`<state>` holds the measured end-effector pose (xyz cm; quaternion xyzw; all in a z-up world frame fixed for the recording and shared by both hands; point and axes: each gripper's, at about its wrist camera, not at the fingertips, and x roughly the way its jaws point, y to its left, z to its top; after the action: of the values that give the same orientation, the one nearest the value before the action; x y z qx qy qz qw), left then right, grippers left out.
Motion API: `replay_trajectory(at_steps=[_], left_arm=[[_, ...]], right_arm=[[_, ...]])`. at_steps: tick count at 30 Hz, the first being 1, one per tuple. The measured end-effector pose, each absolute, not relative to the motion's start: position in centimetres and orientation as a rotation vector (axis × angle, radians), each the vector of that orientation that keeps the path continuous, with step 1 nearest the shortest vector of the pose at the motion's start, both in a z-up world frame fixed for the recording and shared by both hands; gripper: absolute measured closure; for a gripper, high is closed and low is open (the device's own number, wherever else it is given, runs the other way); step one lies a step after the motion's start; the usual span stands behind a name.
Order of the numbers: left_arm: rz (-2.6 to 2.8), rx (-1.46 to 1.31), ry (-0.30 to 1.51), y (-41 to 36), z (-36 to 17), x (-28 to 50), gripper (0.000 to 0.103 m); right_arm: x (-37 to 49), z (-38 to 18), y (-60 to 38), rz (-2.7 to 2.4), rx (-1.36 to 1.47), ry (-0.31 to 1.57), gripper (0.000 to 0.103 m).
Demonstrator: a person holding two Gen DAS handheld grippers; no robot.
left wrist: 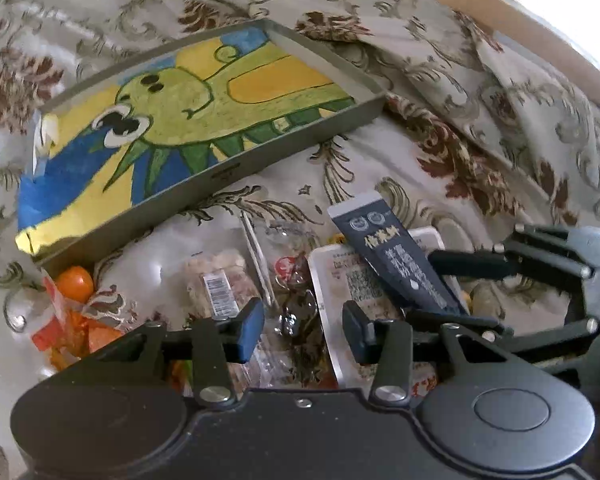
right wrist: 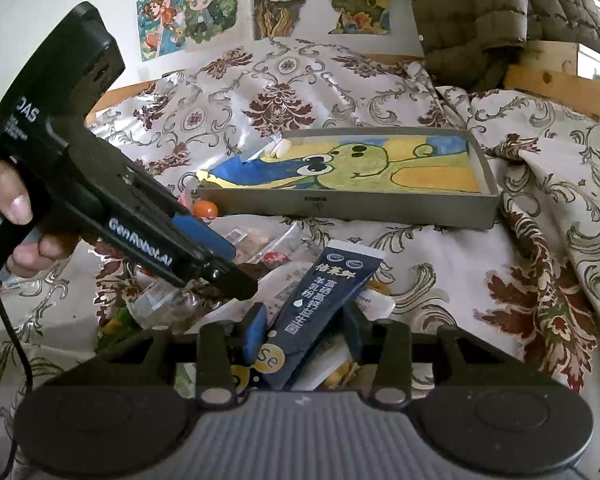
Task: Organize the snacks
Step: 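Grasp the dark blue 'Se' stick with the right gripper while the left gripper approaches the snacks, then grasp the small brown packet with the left gripper while the right gripper holds the blue stick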
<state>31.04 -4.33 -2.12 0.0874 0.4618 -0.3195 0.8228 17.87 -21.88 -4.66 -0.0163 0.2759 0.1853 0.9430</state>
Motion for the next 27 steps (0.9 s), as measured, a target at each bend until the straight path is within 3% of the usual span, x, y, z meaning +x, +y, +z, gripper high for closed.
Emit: replay_trajectory(at_steps=[7,17,19,21,22,25,27], left_arm=[[-0.695,0.115,1.048,-4.2,-2.3,32.2,0.052],[-0.681,0.008,1.106,-3.5,-2.2,31.1,0.028],[-0.674,-0.011,1.112,-3.7,-2.2,31.2,0.029],[-0.669,-0.023,1.112,-3.5,-2.2,31.1,0.033],[-0.662,-0.032,1.114,-3.3,-2.1,31.2,0.04],[-0.645,-0.098,1.172,-2.4,-2.7,31.5,0.072],[-0.65,-0.164,1.218,-1.9,-3.4,31.4,0.078]], right_arm=[[18.0,-4.8,-21.8,0.386,-0.028,0.553,0.058],[17.9,-4.9,-22.1,0.397,-0.014,0.548,0.059],[17.9,-4.9,-22.1,0.392,-0.014,0.548,0.059],[17.9,-4.9,-22.3,0.397,-0.003,0.55,0.059],[17.9,-4.9,-22.4,0.399,0.0,0.551,0.059],[17.7,-4.8,-22.4,0.4,-0.001,0.55,0.059],[17.7,-4.8,-22.5,0.398,0.002,0.555,0.059]])
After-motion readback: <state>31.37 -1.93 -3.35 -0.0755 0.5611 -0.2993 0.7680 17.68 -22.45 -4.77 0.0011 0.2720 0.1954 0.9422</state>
